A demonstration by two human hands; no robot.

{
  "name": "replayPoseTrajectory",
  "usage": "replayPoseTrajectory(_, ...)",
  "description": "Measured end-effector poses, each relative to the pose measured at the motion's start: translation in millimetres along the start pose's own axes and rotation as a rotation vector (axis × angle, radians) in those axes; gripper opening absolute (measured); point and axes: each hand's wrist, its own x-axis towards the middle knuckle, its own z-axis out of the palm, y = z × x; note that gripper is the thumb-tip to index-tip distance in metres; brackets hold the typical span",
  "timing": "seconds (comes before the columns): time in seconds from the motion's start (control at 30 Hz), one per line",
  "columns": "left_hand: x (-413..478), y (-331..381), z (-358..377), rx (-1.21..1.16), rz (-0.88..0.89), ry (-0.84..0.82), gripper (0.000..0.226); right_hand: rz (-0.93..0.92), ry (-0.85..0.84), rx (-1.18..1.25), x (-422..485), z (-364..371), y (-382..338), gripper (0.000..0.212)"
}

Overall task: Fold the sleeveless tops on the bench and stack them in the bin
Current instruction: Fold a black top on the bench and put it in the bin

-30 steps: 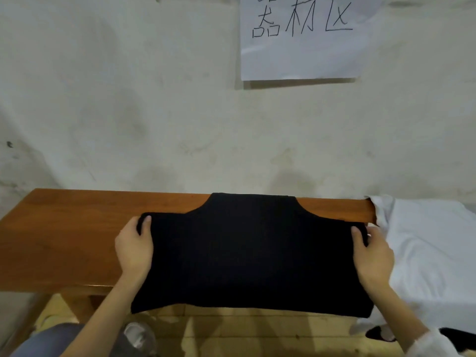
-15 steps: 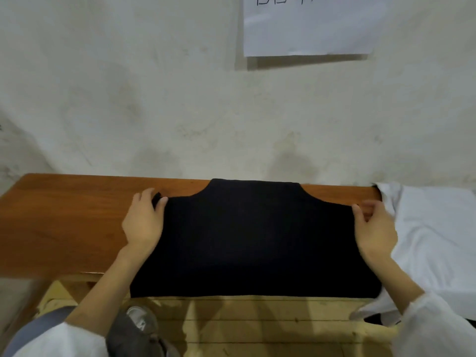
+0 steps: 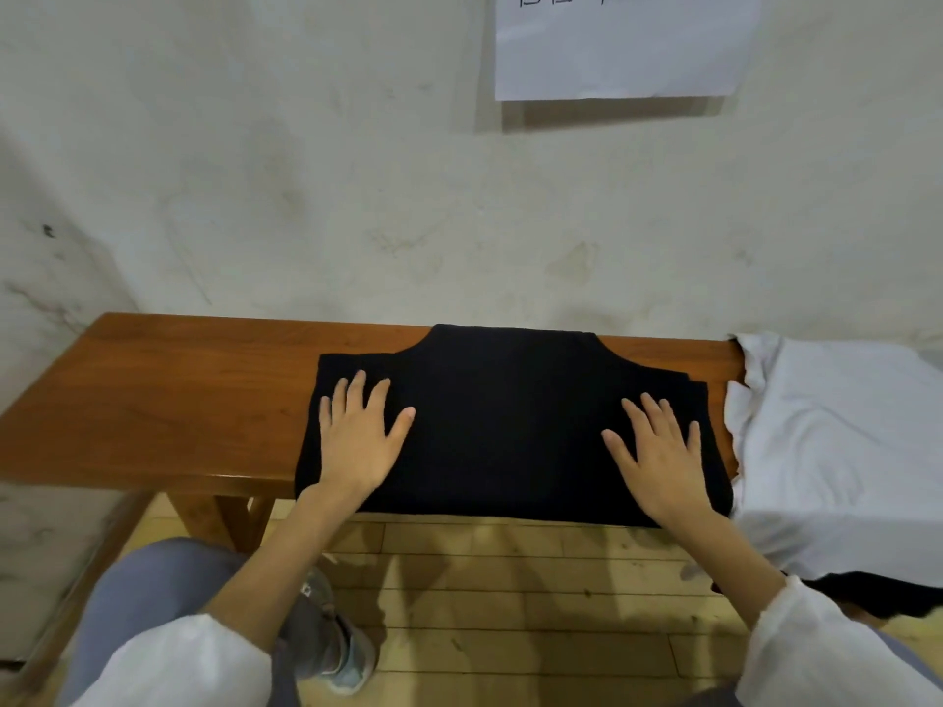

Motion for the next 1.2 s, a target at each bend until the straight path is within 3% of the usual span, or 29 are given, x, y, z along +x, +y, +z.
replayPoseTrajectory(0.07,-23.7,3.0,-8.5,-0.202,0.134,0.144,0.023,-0.053,0.192,0.101,-16.7,-4.5,-8.5,0.039)
replayPoseTrajectory(0.1,-37.8,3.2,-12.5,-0.306,0.180,0.124,0.011,-0.088,0.302,0.144,-29.9,-5.3,-14.7,0.027)
replayPoseTrajectory(0.17,-61.0,1.5,-18.1,-0.464,0.139,-0.052,0.015,-0.113,0.369,0.259,-61.4,-4.2,-26.8,0.007)
replayPoseTrajectory(0.2,-68.2,-0.5,-18.7,-0.529,0.088,-0.147,0.018,-0.095,0.325,0.349,-75.4,-2.4,-31.2,0.005)
replayPoseTrajectory(0.33,-79.1,-14.0,-7.4,-0.611,-0.136,-0.506,0.020,0.124,-0.013,0.717,-108.0,19.4,-40.6,0.034)
replayPoseTrajectory(0.43,-83.5,-28.5,3.6,-0.723,-0.413,-0.726,0.013,0.466,-0.289,1.014,-103.1,26.5,-40.3,0.035)
replayPoseTrajectory(0.53,-85.5,-43.4,11.4,-1.230,-0.722,-0.679,0.022,0.702,-0.505,1.538,-93.2,28.2,-31.3,0.043)
replayPoseTrajectory(0.63,-89.7,-48.4,15.0,-1.805,-0.876,-0.580,0.025,0.855,-0.447,1.898,-90.4,26.5,-26.2,0.054)
replayPoseTrajectory(0.7,-93.5,-45.4,17.2,-1.878,-0.879,-0.544,0.025,0.905,-0.395,1.963,-93.4,26.5,-26.5,0.051)
replayPoseTrajectory(0.83,-100.3,-37.8,14.9,-1.985,-0.912,-0.485,0.025,0.848,-0.352,2.047,-98.2,23.9,-25.5,0.017)
replayPoseTrajectory(0.93,-99.8,-38.8,13.6,-2.058,-0.919,-0.421,0.079,0.874,-0.303,2.092,-97.4,15.5,-24.2,0.009)
replayPoseTrajectory(1.0,-99.5,-40.0,13.0,-2.106,-0.892,-0.387,0.102,0.943,-0.208,2.074,-95.6,11.1,-22.0,0.011)
replayPoseTrajectory(1.07,-102.2,-38.3,10.0,-2.112,-0.852,-0.394,0.100,0.970,-0.095,2.046,-94.5,6.9,-18.6,0.019)
replayPoseTrajectory(1.2,-106.5,-32.7,-6.2,-2.160,-0.771,-0.401,0.073,0.882,0.031,1.951,-96.2,-3.6,-17.9,0.035)
